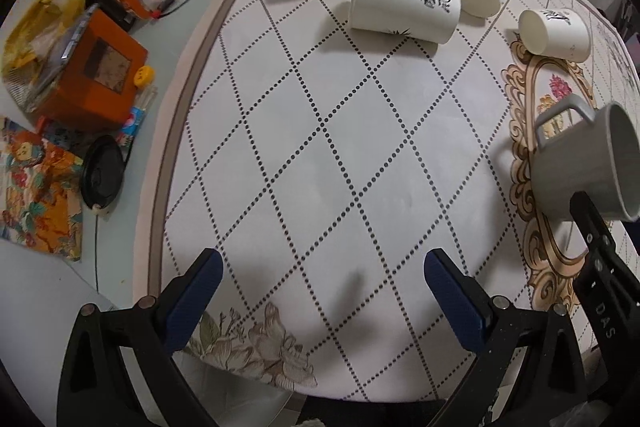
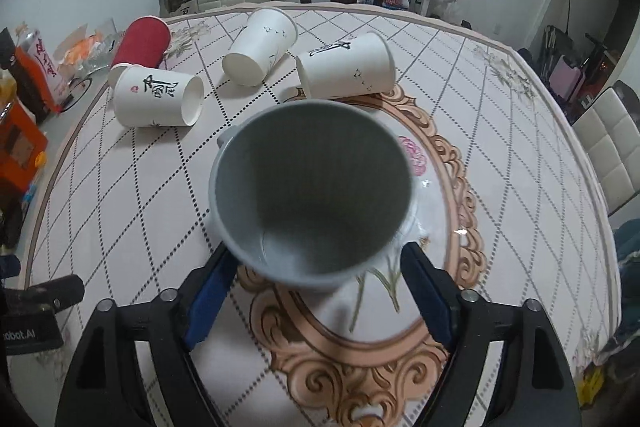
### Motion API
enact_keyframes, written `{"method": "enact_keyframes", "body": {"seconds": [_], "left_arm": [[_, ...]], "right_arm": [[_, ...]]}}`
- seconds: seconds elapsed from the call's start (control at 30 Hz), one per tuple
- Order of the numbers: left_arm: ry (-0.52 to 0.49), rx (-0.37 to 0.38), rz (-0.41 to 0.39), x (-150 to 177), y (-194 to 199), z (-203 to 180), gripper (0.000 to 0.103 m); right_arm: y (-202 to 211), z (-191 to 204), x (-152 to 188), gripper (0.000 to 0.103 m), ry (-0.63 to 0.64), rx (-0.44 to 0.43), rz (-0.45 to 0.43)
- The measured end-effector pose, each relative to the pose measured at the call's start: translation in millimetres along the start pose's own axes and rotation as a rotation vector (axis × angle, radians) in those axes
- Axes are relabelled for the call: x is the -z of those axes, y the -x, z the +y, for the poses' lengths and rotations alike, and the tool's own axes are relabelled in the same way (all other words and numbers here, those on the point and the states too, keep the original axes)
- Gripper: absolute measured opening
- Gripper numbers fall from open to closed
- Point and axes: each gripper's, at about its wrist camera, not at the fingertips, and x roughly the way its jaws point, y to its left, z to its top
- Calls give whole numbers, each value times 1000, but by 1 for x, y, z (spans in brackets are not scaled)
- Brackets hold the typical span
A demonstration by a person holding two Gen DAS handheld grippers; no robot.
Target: Flip cup upright
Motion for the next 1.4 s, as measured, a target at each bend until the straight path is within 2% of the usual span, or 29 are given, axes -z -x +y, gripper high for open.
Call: {"method": "enact_keyframes", "body": {"seconds": [0.2, 0.27, 0.37, 0.53, 0.83, 1.1, 1.4], "left_arm": [[2, -8, -66, 25, 42, -3, 103], [2, -7, -105, 33, 65, -5, 103], [11, -6, -174, 43, 99, -1, 103], [23, 1, -287, 78, 166, 0, 103], [22, 18, -416, 123, 252, 0, 103], [-5, 32, -495, 134, 292, 0, 103], [-13, 38, -540, 139, 306, -1, 103]], "right_arm": [[45, -16, 6, 95, -16, 14, -14], [68, -25, 7, 103, -24, 21, -28], [108, -37, 8, 103, -31, 37, -49], [178, -57, 15, 103, -35, 47, -71], [285, -83, 26, 103, -19, 57, -135], [345, -91, 25, 103, -39, 63, -193], [368, -93, 24, 103, -56, 75, -221]]}}
